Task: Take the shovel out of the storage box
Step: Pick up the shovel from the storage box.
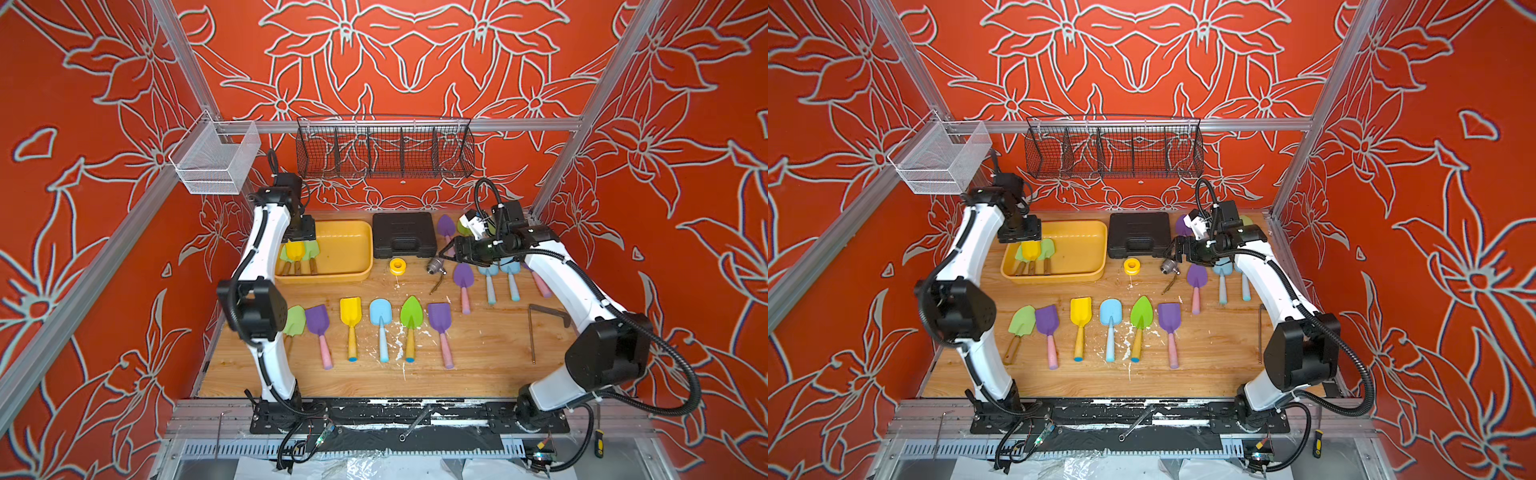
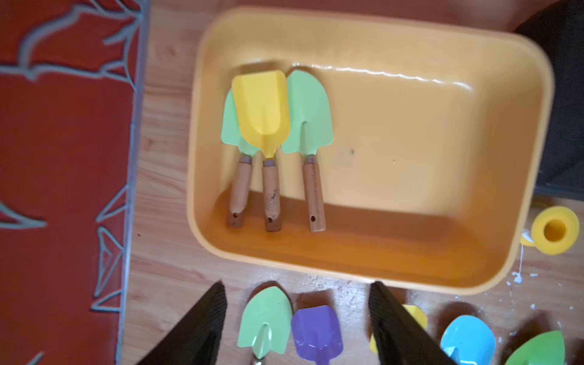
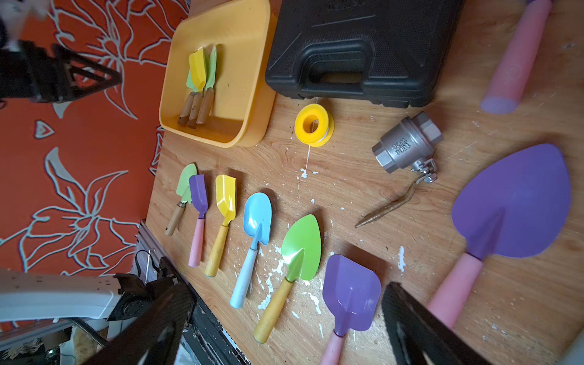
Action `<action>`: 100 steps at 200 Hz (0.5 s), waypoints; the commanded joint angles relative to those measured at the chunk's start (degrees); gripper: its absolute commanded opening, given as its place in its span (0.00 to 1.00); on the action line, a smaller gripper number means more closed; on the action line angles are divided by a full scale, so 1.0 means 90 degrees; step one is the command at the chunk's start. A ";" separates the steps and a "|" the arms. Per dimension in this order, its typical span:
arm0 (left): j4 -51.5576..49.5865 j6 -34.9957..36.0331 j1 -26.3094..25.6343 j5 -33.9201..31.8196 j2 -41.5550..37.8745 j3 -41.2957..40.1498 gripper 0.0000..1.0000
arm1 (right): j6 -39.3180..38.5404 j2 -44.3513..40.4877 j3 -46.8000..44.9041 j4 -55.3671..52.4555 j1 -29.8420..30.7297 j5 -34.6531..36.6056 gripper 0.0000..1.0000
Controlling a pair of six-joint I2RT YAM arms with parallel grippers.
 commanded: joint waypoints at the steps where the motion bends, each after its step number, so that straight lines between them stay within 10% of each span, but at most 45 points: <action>1: -0.1302 -0.0634 -0.0010 0.0047 0.0917 0.0964 0.69 | -0.0033 0.0026 0.0191 -0.0194 -0.0041 -0.0085 0.97; 100: -0.0455 -0.0968 0.0004 0.0598 0.2511 0.0795 0.59 | 0.0192 -0.0199 -0.0123 -0.0176 -0.0037 -0.0163 0.97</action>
